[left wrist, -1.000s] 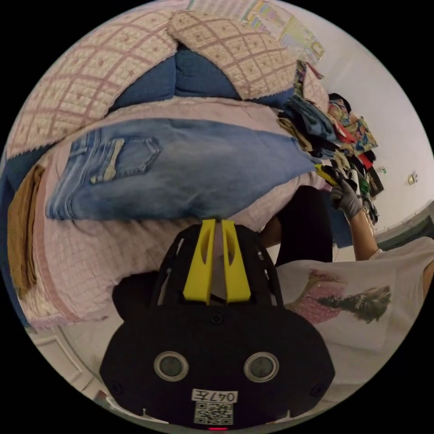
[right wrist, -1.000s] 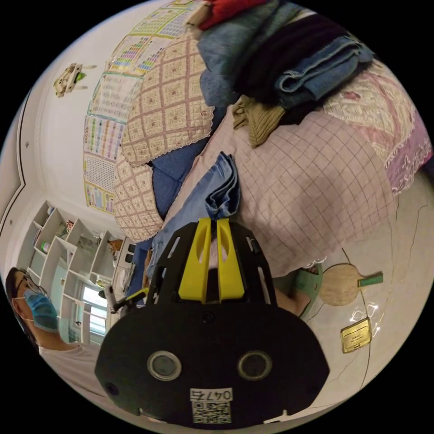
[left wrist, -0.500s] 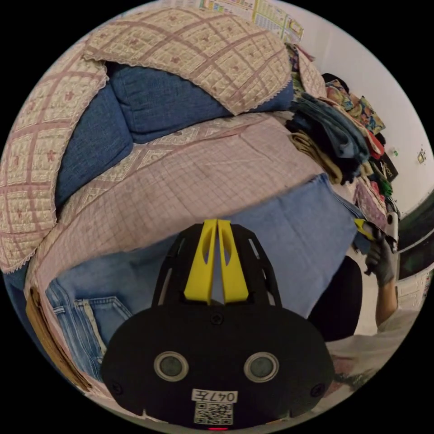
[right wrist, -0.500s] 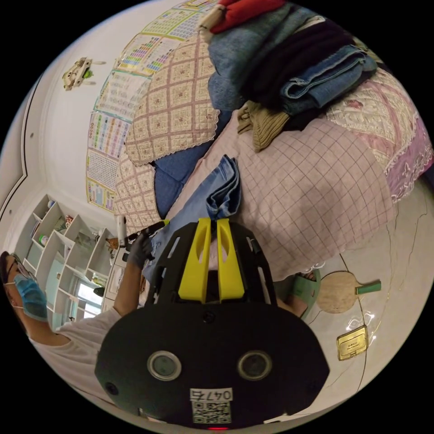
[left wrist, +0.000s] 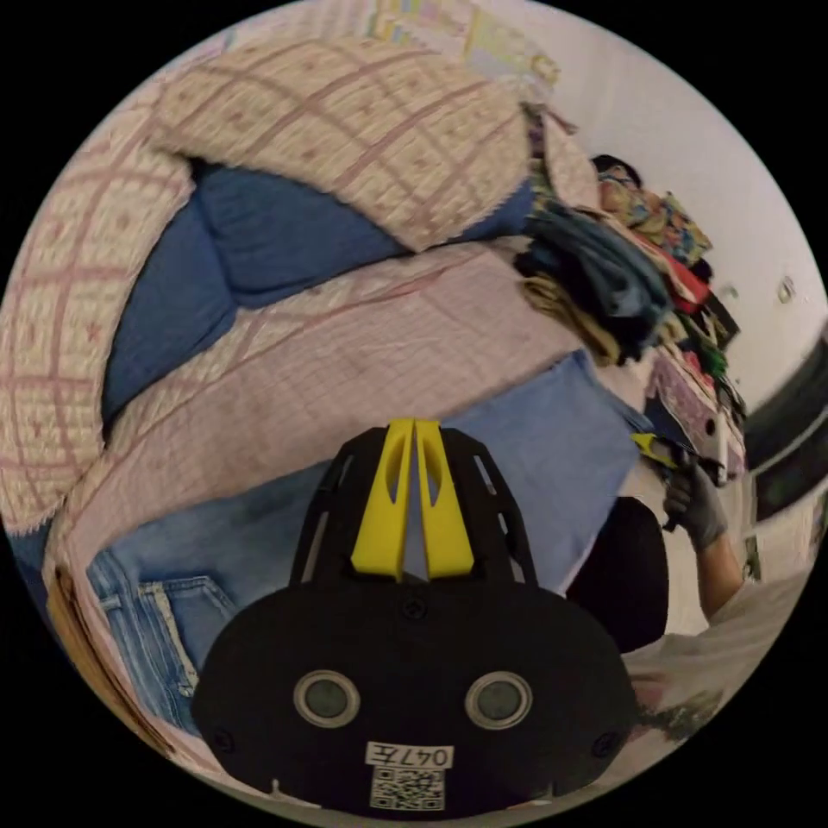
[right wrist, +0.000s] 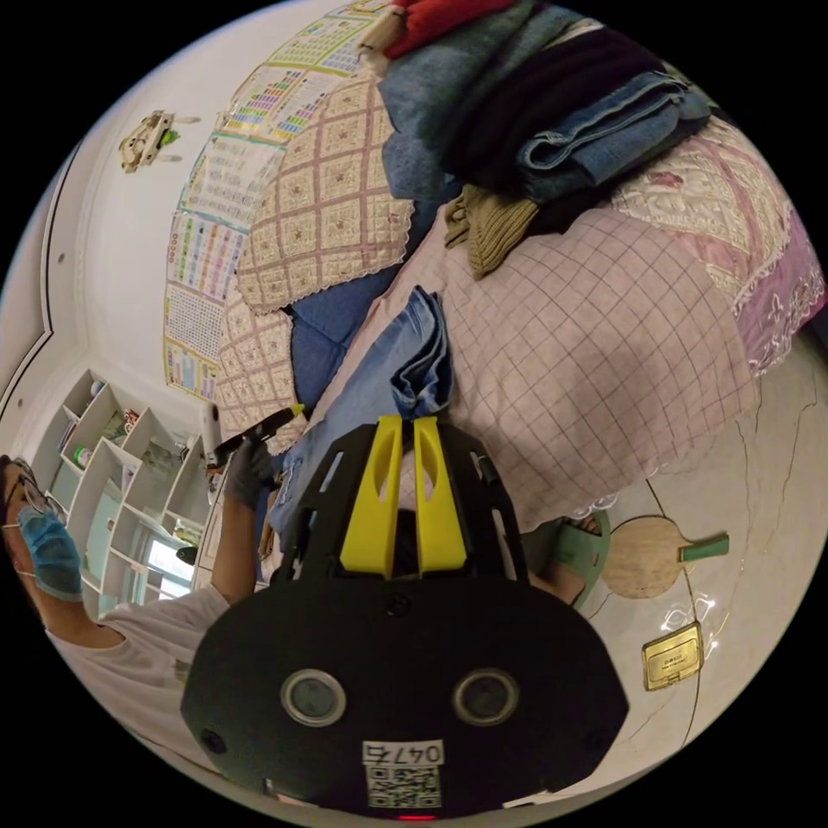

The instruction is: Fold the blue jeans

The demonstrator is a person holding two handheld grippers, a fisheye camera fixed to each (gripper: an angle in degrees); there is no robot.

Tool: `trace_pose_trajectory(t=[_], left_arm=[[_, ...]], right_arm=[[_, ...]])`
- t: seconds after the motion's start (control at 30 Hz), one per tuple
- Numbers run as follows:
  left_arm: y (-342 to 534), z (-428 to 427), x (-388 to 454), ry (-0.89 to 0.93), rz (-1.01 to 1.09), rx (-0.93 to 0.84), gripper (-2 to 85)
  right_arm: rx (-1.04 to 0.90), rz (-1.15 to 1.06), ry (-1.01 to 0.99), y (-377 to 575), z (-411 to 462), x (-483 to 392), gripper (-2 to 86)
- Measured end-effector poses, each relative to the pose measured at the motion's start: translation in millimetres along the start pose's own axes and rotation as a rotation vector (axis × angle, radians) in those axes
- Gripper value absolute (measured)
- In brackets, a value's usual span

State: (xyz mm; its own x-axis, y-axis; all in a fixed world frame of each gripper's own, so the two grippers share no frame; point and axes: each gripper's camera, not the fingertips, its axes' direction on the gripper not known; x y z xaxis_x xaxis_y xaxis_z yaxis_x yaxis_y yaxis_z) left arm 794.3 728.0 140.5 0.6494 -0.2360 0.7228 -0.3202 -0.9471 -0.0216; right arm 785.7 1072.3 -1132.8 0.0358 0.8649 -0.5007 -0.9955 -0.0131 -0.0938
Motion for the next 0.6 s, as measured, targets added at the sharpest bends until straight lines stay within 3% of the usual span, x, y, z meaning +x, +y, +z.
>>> trace_pose_trajectory(t=[0.13, 0.33, 0.6], left_arm=[[-26.0, 11.6, 74.5, -0.033, 0.139, -0.038, -1.0], [-55.4, 70.7, 85.4, 0.005, 0.047, -0.147, -1.0], [-16.6, -5.2, 169.0, 0.051, 0.132, -0.064, -1.0]], right_arm=[[0.019, -0.020, 0.019, 10.9, -2.9, -4.1, -0.5], [0.039, -0.046, 0.014, 24.2, -5.9, -10.3, -0.5], [0.049, -0.079, 0.028, 39.4, -3.3, -16.7, -0.5]])
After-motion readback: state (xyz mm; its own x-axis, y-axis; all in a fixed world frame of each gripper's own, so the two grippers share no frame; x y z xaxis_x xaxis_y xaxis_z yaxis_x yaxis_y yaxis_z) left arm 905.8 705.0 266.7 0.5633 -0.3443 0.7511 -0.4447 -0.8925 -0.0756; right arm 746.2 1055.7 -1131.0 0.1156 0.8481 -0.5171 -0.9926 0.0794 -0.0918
